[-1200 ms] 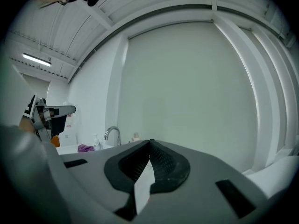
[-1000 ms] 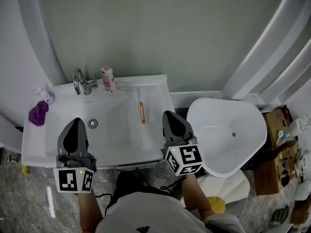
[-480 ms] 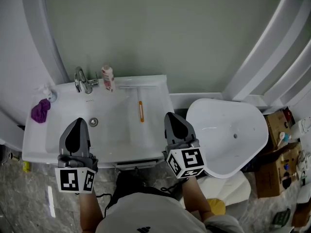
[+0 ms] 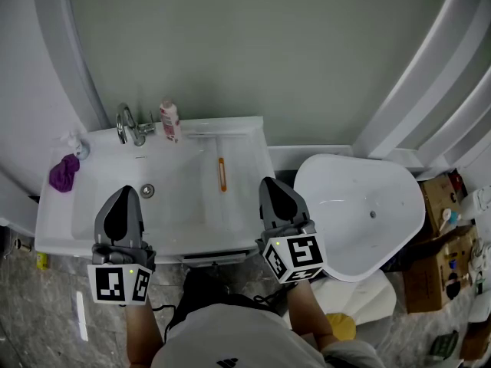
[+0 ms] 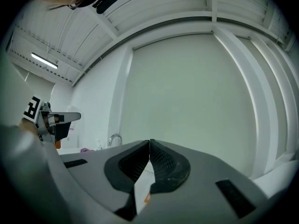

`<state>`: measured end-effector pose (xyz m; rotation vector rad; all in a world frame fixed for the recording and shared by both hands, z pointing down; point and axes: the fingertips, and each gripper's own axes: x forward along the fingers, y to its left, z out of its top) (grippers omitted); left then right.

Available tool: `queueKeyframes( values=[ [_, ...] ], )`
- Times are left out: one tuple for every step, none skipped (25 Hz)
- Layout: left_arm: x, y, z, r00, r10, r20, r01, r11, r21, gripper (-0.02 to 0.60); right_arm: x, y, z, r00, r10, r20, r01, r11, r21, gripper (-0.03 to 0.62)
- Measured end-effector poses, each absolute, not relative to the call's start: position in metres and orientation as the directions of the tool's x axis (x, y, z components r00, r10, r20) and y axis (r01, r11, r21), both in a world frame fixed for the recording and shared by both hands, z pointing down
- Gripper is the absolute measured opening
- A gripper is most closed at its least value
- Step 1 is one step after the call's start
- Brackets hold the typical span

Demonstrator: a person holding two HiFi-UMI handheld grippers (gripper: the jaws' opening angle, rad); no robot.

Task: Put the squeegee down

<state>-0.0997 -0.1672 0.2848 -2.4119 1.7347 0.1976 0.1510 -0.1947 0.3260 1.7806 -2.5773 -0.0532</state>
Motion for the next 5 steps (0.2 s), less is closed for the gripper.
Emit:
queueKeyframes(
  values=[
    [-0.0998,-0.1682,0.2849,0.317,-0.927,-0.202,-0.948,-0.312,-0.055,0.008,0.1506,-0.1958,0.3266,-0.355,-0.935,-0.010,-0.935,0.354,0.031,0.002],
    [-0.0999,-0.1694,0.2849,0.317,-0.927,-0.201,-0.948,-0.313,-0.055,0.007,0.1503,-0.1969,0.3272,-0.355,-0.935,-0.009,-0.935,0.355,0.029,0.002],
    [-0.0999,-0.1706,0.2849,0.318,-0.927,-0.201,-0.948,-0.313,-0.055,0.008,0.1501,-0.1979,0.3277,-0.355,-0.935,-0.007,-0.935,0.355,0.028,0.002],
    [-0.0997,-0.1717,0.2849,0.319,-0.926,-0.201,-0.948,-0.314,-0.056,0.007,0.1500,-0.1988,0.3281,-0.355,-0.935,-0.006,-0.935,0.355,0.027,0.002],
    [-0.0996,-0.1727,0.2848,0.320,-0.926,-0.201,-0.947,-0.315,-0.056,0.008,0.1500,-0.1996,0.3285,-0.355,-0.935,-0.005,-0.935,0.354,0.026,0.002]
  ],
)
